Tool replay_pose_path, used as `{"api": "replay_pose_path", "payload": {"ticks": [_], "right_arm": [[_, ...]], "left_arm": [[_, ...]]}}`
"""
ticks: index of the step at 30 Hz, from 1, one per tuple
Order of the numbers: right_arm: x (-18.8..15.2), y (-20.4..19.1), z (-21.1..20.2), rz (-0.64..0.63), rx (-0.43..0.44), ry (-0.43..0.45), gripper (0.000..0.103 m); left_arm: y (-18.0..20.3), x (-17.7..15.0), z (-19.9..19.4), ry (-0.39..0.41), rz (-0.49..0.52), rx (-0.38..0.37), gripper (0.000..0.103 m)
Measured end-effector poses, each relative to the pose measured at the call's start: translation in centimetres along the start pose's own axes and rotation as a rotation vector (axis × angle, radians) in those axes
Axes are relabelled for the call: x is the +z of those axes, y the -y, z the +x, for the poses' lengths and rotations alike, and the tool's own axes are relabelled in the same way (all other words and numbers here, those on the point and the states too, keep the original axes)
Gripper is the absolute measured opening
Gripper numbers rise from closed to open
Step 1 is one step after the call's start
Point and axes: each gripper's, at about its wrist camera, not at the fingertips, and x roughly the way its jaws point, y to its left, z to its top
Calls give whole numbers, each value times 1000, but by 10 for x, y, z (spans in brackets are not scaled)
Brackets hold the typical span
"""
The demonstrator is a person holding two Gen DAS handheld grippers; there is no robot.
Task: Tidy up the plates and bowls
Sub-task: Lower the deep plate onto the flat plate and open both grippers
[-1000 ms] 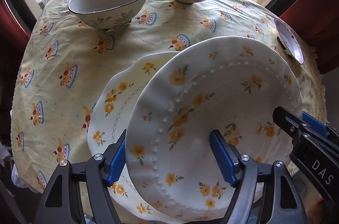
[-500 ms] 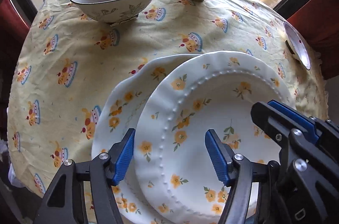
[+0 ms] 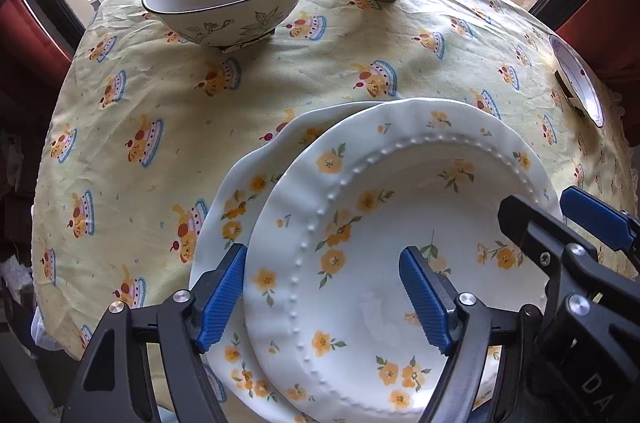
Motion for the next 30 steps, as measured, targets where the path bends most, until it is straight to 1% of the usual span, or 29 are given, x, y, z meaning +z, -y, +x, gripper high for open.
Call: {"api": "replay_pose_path", "payload": {"ticks": [4,7,8,9,10,11,13,14,19,24,30], "right_arm": [[-5,18,1,38,-45,-2,61],[-9,30,6,72,-44,-14,61],[-10,33,7,84,-38,-20,61],[-12,35,9,94,-33,-24,61],[-13,36,12,99,-28,-29,59],[-14,36,14,98,-27,-34,51],[-16,34,19,95,-30,-50,39],[-17,33,20,90,-36,-49,38],[-21,30,23,86,-33,-42,38],[-24,21,27,80,-35,-52,38],[-27,11,28,75,-50,-46,41]], "left_arm": [[7,-2,-1,11,7,-4,87],[1,-2,-3,7,-5,-7,87],[-7,-3,-8,10,-2,-7,87],[-1,-1,-7,13,4,-4,88],[-2,-3,-9,18,13,-2,88],[-1,-4,-10,21,23,1,88],[1,-6,-11,21,36,7,89],[-4,-11,-13,21,38,10,89],[-15,-18,-18,16,30,10,89],[-26,-24,-26,30,42,30,90],[-34,-28,-30,30,59,26,90]]}}
